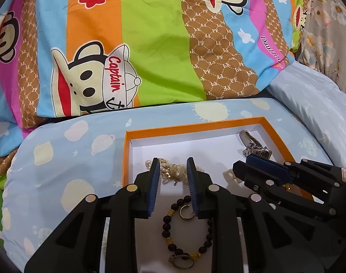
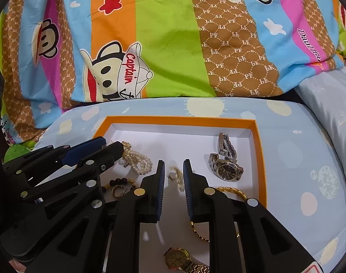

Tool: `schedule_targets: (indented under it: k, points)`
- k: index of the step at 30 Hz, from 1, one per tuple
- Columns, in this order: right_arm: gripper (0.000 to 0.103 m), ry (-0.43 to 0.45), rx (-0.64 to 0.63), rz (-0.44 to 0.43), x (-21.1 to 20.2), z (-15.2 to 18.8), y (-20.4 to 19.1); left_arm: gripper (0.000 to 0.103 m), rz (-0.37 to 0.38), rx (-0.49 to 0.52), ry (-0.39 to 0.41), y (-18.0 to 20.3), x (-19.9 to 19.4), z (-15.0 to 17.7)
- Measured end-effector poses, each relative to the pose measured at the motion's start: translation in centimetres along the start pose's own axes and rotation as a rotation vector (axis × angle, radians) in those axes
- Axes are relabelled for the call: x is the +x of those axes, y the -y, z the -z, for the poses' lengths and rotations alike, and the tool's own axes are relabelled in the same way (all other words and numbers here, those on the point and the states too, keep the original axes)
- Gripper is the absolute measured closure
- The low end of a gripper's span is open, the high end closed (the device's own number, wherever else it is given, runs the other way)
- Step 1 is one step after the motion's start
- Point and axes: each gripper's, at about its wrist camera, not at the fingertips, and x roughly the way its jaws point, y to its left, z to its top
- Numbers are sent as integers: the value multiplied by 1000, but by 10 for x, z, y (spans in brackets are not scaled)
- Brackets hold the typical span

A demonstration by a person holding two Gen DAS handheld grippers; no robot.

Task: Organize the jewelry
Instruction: 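Carry both earrings into the orange box and open both tools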

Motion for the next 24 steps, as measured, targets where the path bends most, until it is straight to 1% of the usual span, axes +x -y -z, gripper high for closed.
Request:
schedule_targets:
  k: [4,24]
  points:
    - [86,1,3,-2,-1,0,1,76,0,-15,-5,-3,0,0]
    - [86,1,3,-1,-1,0,1,75,-3,-14,-5,-2,0,0]
